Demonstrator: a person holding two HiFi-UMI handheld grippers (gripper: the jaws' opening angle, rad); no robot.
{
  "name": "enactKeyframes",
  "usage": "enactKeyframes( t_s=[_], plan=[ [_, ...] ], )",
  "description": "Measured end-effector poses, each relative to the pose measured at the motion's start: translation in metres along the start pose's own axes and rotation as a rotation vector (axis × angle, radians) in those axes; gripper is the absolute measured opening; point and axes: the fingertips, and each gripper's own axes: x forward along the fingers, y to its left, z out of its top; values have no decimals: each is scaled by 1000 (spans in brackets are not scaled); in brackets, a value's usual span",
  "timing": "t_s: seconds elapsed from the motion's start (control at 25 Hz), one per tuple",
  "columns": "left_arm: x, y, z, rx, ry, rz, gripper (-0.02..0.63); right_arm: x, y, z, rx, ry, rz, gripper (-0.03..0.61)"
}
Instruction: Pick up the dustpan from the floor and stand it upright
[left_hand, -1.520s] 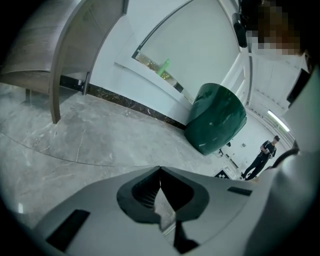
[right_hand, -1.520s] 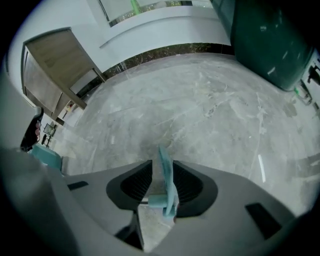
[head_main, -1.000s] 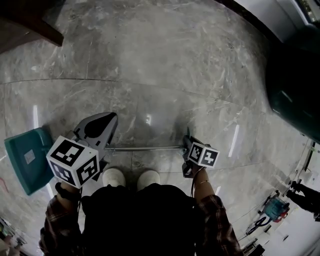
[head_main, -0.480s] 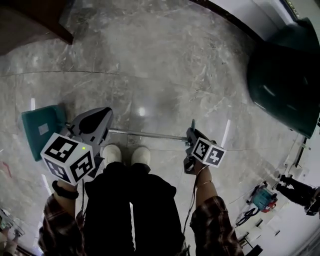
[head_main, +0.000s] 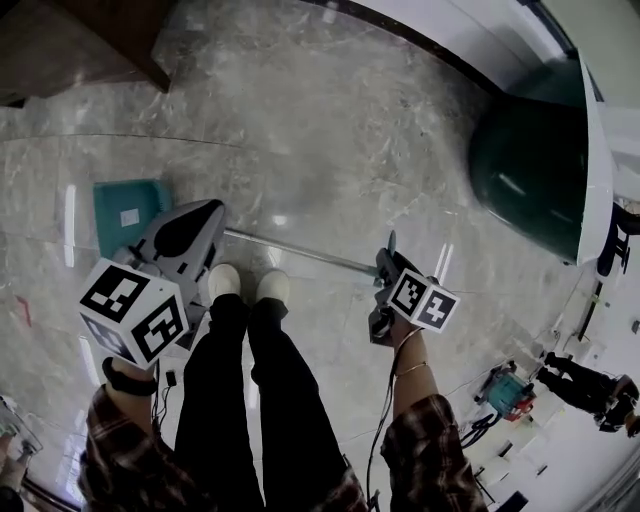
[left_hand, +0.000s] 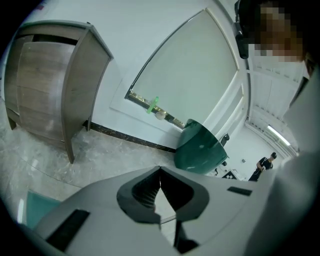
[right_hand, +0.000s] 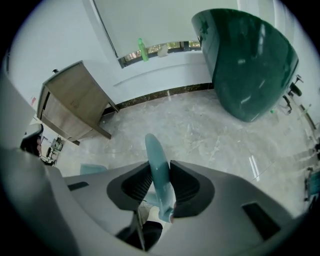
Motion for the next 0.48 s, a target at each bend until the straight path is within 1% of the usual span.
enactKeyframes(
  t_s=[0.12,0.24,0.36,0.48],
  plan=[
    [-20,-23,20,18,-10,3,12,-36,23,15,-37,-24,23,118],
    [-36,-47,40,28,-28,6,11,-67,53,24,-110,-17,67,126],
    [-55,-70,60,30,-55,10,11,-97,89,27,-145,4,127,135],
    [-84,-86,79,28,-92,19,11,-122,132,33,-170,-2,184,141]
  ],
)
